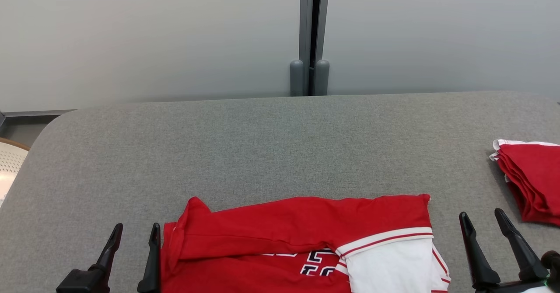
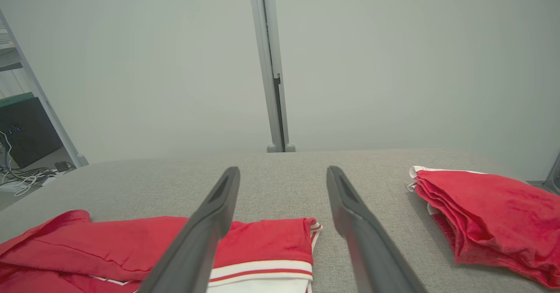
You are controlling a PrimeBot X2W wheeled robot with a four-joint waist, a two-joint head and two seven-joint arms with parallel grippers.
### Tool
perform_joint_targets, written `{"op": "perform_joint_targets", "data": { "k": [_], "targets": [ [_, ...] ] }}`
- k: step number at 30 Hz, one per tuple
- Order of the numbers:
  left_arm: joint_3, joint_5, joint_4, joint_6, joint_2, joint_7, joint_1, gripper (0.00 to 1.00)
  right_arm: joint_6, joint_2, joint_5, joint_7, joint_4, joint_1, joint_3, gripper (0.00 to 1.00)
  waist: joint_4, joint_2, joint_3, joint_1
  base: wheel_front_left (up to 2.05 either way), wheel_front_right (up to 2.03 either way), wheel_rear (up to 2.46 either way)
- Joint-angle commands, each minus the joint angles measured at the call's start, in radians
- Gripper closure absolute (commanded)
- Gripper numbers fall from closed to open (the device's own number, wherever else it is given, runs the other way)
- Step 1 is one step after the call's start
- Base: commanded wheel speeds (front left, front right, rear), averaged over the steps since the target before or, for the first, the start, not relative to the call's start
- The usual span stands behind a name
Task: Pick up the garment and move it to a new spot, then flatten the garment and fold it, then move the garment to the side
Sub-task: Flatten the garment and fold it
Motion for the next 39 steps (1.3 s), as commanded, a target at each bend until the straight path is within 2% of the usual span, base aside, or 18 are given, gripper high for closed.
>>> {"op": "perform_joint_targets", "data": {
  "k": [1, 15, 21, 31, 39],
  "targets": [
    [0.003, -0.003, -0.003, 0.006, -0.001, -0.008, -0.012, 0.0, 0.0, -0.004, -0.006, 0.003, 0.002, 0.011, -0.004, 0.0, 0.0, -0.0001, -0.004, 0.0, 0.0, 0.0, 0.0],
    [-0.015, 0.02, -0.015, 0.025, -0.001, 0.001, -0.032, 0.0, 0.0, -0.001, -0.002, 0.02, 0.015, 0.006, -0.013, 0.0, 0.0, -0.0001, -0.011, 0.0, 0.0, 0.0, 0.0],
    [-0.023, 0.025, -0.016, 0.023, -0.001, 0.006, -0.055, 0.0, 0.0, -0.016, 0.001, 0.03, 0.057, 0.001, -0.02, 0.0, 0.014, -0.0001, 0.003, 0.0, 0.0, 0.0, 0.0],
    [-0.041, 0.035, -0.016, -0.001, -0.021, -0.004, -0.153, 0.0, 0.0, -0.036, 0.032, 0.029, 0.267, -0.071, -0.002, 0.0, 0.084, -0.0001, 0.111, 0.0, 0.0, 0.0, 0.0],
    [-0.055, 0.039, 0.031, -0.035, -0.044, -0.029, -0.24, 0.0, 0.0, -0.026, 0.066, 0.005, 0.51, -0.185, 0.063, 0.0, 0.119, -0.0001, 0.169, 0.0, 0.0, 0.0, 0.0]
  ]
}}
